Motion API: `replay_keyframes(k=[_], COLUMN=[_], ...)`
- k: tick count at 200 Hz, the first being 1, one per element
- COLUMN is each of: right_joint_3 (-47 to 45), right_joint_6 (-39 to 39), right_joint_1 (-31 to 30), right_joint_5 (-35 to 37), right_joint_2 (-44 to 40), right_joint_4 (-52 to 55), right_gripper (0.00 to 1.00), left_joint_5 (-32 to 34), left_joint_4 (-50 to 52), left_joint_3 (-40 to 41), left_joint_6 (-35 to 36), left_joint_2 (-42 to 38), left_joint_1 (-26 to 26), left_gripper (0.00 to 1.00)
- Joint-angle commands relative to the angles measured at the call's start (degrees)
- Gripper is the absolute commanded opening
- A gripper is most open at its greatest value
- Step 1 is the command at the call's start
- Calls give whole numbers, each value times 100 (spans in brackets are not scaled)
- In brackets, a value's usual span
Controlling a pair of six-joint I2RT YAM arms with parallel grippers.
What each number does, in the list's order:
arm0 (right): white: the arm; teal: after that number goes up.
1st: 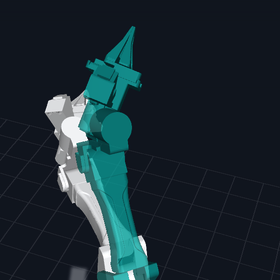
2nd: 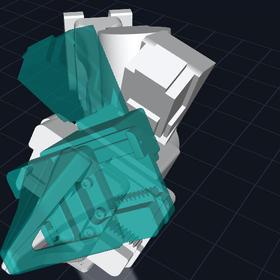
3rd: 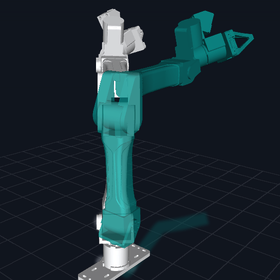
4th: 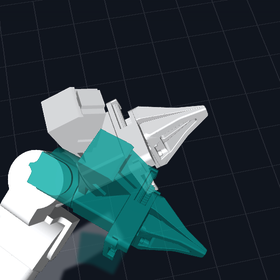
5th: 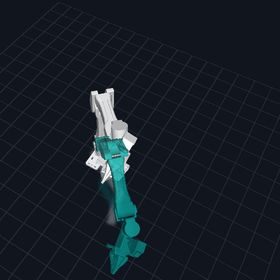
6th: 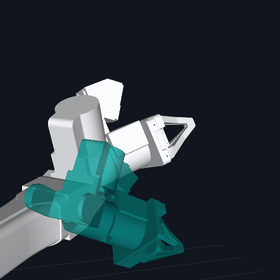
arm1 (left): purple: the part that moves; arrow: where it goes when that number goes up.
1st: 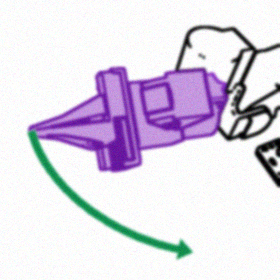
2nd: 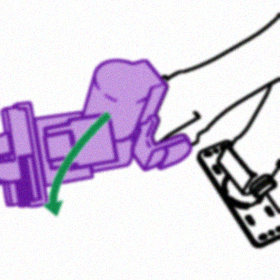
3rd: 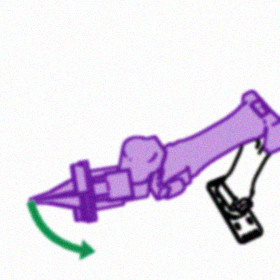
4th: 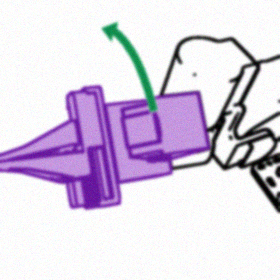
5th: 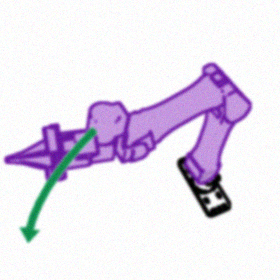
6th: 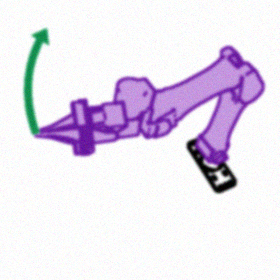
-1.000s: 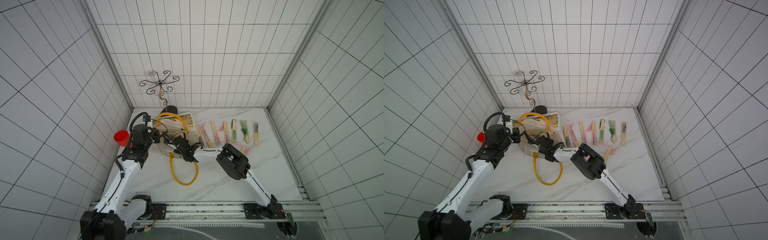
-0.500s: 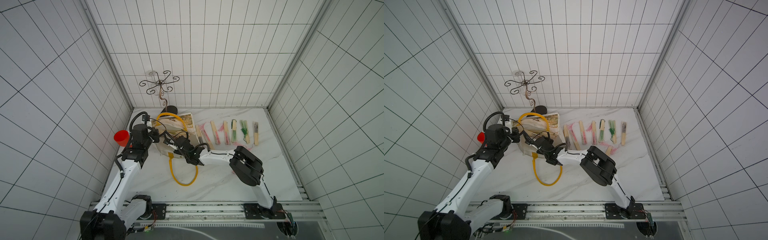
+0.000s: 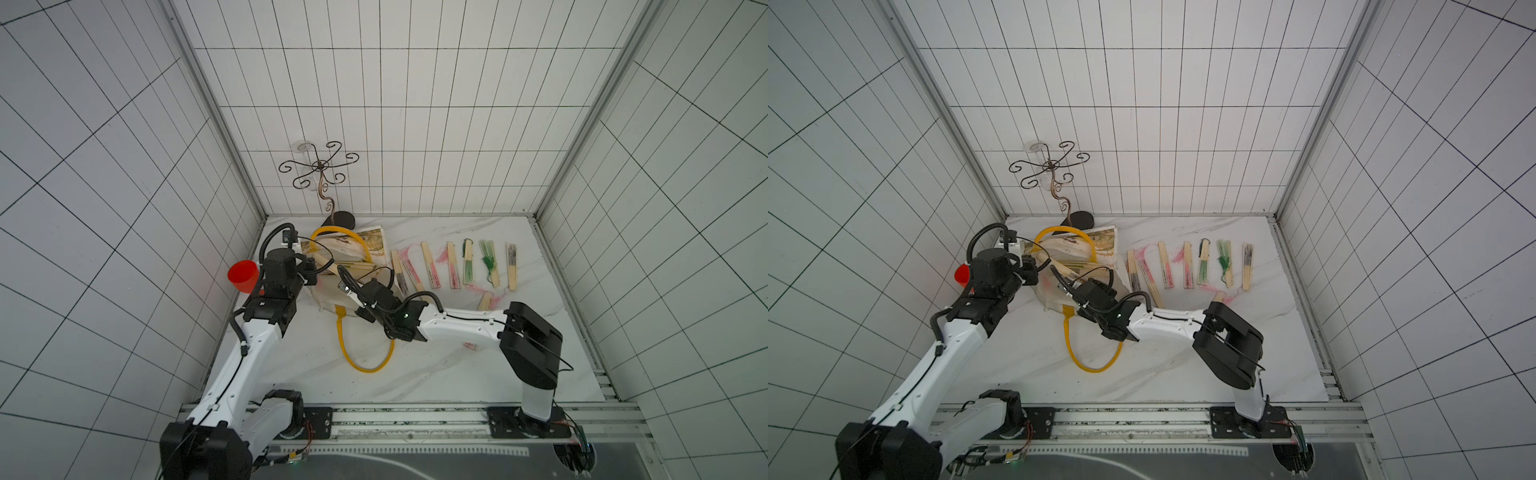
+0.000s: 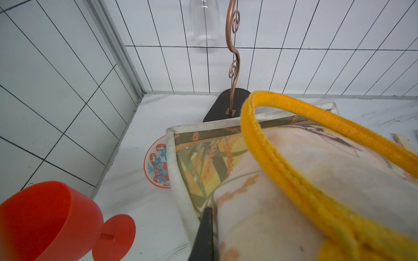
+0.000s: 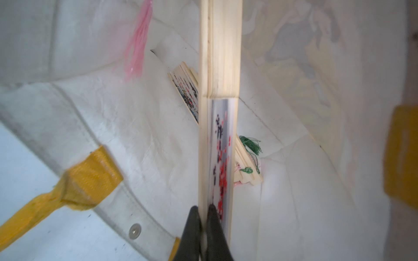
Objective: Take out the folding fans from the tote bags
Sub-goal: Pick up the folding fan from the canvas bag.
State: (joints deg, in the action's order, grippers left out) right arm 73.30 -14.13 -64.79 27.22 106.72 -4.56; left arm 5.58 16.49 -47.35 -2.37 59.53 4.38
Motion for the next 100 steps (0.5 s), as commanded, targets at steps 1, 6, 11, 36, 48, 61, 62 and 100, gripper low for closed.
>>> replay_keyframes(k=[1, 6, 11, 36, 48, 61, 62, 100], right_joint_3=[-496, -559, -619, -939, -1079, -1220, -1225, -1552], right_joint_6=[614, 688, 761, 1159, 1335, 1511, 1528, 2199], right_joint_1=[-149, -173, -195, -324, -390, -440, -439, -569], right_joint_5=[-8, -42, -64, -237, -244, -246, -245, -193], right_joint_2=[-398, -459, -542, -909, -1062, -1220, -1239, -1726], right_joint_4=[614, 715, 804, 1204, 1379, 1573, 1586, 2184], right_gripper=[0, 0, 0, 0, 0, 0, 0, 0], left_joint_5=[153, 169, 179, 230, 239, 247, 249, 328], left_joint_4=[-232, -234, -227, -234, -234, -234, -234, -226], left_joint_3=[-187, -187, -187, -178, -179, -179, -178, -170], left_joint_6=[-53, -53, -53, -61, -70, -79, -79, -88], left_joint_2=[-134, -142, -148, -177, -176, -171, -170, -174], left_joint_1=[-32, -40, -43, -69, -69, -77, -78, -87], left_gripper=[0, 0, 0, 0, 0, 0, 0, 0])
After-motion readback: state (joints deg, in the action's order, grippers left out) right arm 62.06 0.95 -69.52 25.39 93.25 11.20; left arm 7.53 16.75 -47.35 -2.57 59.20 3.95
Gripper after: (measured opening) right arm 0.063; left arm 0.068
